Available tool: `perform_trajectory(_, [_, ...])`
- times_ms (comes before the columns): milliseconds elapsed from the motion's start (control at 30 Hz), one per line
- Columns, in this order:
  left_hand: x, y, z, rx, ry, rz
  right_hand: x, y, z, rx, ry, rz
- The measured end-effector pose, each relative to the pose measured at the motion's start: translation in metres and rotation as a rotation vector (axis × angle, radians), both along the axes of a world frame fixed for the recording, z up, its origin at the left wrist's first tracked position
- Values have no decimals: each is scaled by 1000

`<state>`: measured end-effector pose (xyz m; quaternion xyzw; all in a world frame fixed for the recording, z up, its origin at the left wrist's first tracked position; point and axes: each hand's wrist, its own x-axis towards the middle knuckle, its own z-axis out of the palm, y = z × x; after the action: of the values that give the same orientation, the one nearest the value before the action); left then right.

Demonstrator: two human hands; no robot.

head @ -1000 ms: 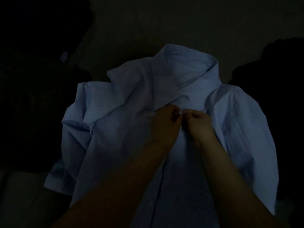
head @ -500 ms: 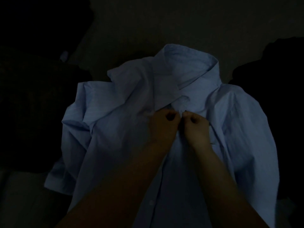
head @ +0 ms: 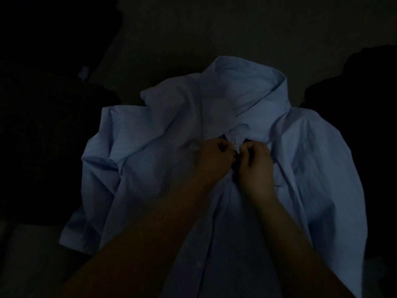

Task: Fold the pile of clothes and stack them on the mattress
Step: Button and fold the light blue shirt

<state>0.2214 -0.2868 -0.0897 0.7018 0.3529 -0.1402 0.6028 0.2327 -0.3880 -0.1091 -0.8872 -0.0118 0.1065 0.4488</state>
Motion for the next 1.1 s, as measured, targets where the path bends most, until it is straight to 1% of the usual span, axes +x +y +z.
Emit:
perform_trajectory(100, [-1,-3,-2,73,-3,-22,-1,4,-2,-26,20,-59])
perform_trajectory(167, [-2,-4,-3,87,5,-28,0,6,-2,-36,32,-57])
perform_trajectory(200, [-1,-2,-2,23,12,-11,2,5,-2,-29,49,-42])
perform_trajectory(267, [2,4,4,-207,28,20,10,-3,-1,0,88,14])
perform_trajectory(300, [3,9,6,-260,22,-6,13,-7,1,14,92,52])
perform_trajectory(333, [4,14,6,-250,7,-44,15,-11,1,26,89,87])
perform_trajectory(400, [5,20,3,-141,-28,-92,16,-17,1,47,83,150])
perform_trajectory(433, [6,22,0,-54,-39,-125,14,-18,2,63,99,168])
perform_trajectory(467, [7,23,-1,69,-49,-185,12,-17,3,88,134,166])
perform_trajectory(500, [8,23,-2,235,-73,-251,11,-15,6,126,176,151])
perform_trajectory(533, [10,23,-2,405,-119,-289,11,-13,7,171,210,119])
perform_trajectory(567, [13,21,1,522,-184,-288,12,-11,10,209,228,77])
perform_trajectory(633, [21,16,5,572,-272,-256,20,-8,10,241,212,-13])
perform_trajectory(667, [28,13,4,573,-264,-271,24,-7,8,237,201,-47])
perform_trajectory(767, [47,6,-3,566,-126,-370,39,-3,3,169,186,-119])
perform_trajectory(867, [54,2,-9,620,-56,-452,53,-4,2,129,163,-75])
perform_trajectory(900, [52,2,-11,631,-88,-418,57,-6,2,78,135,-43])
perform_trajectory(933, [49,3,-14,601,-146,-336,59,-8,1,8,81,-1])
perform_trajectory(967, [45,5,-16,521,-196,-221,60,-10,2,-33,16,51])
perform_trajectory(1000, [41,7,-16,422,-212,-106,62,-12,1,-27,-34,96])
perform_trajectory(1067, [33,10,-20,209,-187,82,65,-16,0,30,-46,175])
perform_trajectory(1100, [30,12,-24,135,-174,147,67,-17,-2,22,-54,230])
